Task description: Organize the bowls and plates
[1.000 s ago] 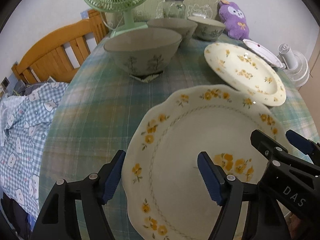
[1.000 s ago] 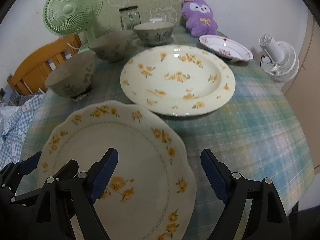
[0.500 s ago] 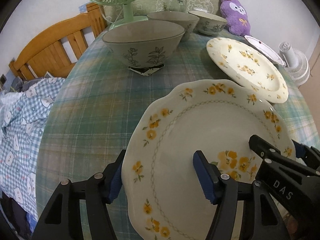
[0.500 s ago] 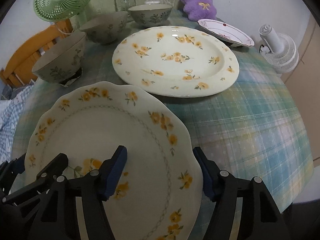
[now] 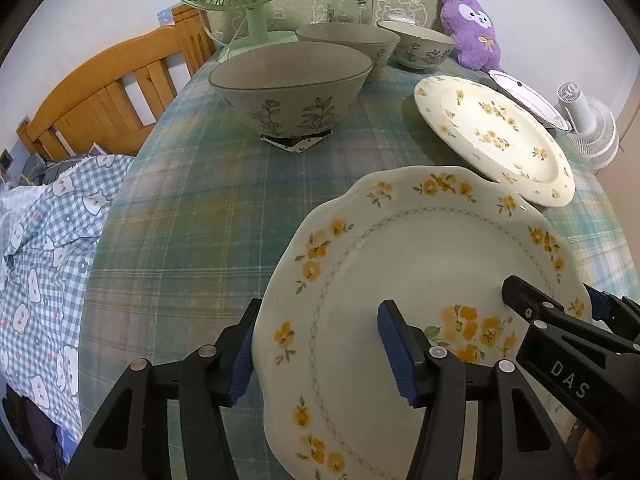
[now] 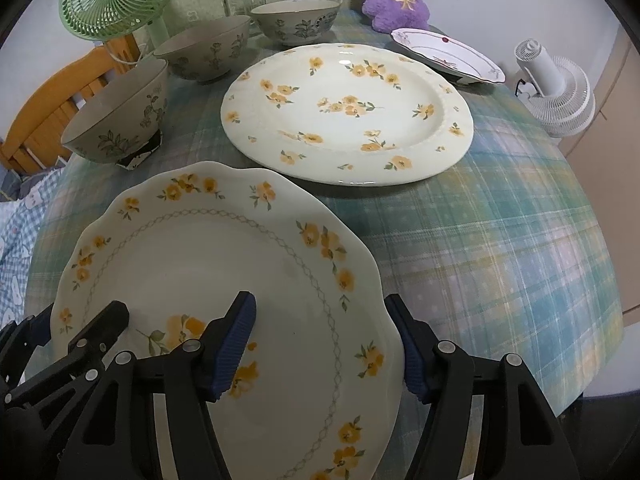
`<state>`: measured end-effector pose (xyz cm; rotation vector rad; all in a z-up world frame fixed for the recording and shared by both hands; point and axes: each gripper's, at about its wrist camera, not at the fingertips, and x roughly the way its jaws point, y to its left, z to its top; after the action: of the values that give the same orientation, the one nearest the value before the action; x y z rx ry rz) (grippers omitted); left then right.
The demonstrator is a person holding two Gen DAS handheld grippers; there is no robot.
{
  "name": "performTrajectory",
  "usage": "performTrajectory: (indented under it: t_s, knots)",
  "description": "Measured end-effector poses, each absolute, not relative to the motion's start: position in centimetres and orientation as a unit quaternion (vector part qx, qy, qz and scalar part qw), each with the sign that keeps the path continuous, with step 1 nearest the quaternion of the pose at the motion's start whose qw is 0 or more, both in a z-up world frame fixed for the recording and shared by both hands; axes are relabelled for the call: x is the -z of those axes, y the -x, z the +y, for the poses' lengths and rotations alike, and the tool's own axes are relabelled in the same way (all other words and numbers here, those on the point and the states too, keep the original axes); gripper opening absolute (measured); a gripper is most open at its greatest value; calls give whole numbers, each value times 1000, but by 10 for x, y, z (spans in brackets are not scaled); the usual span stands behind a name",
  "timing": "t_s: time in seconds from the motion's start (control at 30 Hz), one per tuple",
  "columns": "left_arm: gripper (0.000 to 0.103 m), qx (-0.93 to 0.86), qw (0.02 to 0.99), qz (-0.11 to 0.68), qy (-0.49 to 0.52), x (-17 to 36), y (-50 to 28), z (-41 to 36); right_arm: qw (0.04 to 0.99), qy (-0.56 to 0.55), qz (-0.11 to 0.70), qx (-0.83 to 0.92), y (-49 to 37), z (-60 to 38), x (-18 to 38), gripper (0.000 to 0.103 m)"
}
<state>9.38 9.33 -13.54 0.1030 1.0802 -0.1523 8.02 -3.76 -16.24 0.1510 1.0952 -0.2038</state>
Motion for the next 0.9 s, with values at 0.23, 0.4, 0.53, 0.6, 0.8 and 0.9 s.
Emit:
performTrajectory:
  t_s: [0.23,0.4,0.53,0.6,0.8,0.9]
  knots:
    - [57,83,857,505,-50,126,-92,93,848,-72,514,104,-76,-37,155,68]
    - [57,88,861,498,-50,116,-92,94,852,-70,508,109,-75,-36,144,68]
    - [57,93,865,490,-53,107,-91,91,854,-73,502,114,-72,-38,135,68]
    - [57,96,868,485,-55,104,-91,89,855,-76,499,116,-70,-41,131,69]
    - [57,97,875,471,-60,97,-86,77,861,-80,489,117,-66,-52,125,68]
    - [57,93,878,465,-59,95,-84,71,864,-79,484,113,-65,-59,122,68]
